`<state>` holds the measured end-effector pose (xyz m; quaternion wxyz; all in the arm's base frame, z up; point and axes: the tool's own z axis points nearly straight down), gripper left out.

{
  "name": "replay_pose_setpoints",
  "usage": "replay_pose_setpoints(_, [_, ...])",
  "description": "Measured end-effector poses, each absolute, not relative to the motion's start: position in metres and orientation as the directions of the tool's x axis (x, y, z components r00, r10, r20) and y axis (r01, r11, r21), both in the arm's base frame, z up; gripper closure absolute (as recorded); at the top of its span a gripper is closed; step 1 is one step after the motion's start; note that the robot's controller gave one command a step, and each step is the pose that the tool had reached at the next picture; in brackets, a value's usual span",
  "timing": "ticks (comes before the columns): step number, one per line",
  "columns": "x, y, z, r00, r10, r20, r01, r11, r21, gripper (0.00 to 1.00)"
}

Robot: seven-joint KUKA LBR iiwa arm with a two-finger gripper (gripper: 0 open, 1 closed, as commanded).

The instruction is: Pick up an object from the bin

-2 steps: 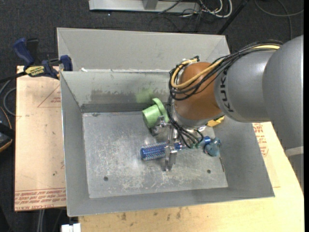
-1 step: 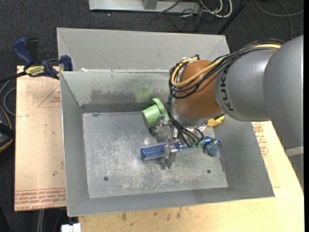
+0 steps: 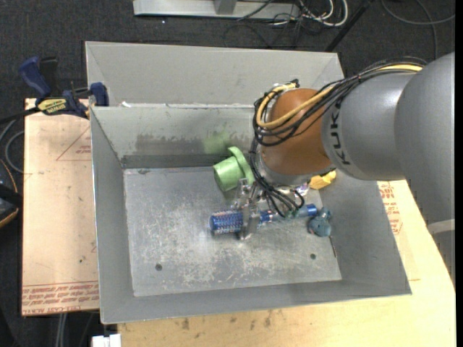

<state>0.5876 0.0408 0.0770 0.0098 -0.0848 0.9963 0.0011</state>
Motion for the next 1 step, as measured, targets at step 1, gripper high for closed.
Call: replay_pose_setpoints(1, [0.5892,0.0412,0.1177,-0.986,-0.168,-0.007,-0.168,0.986,0.0,1.0])
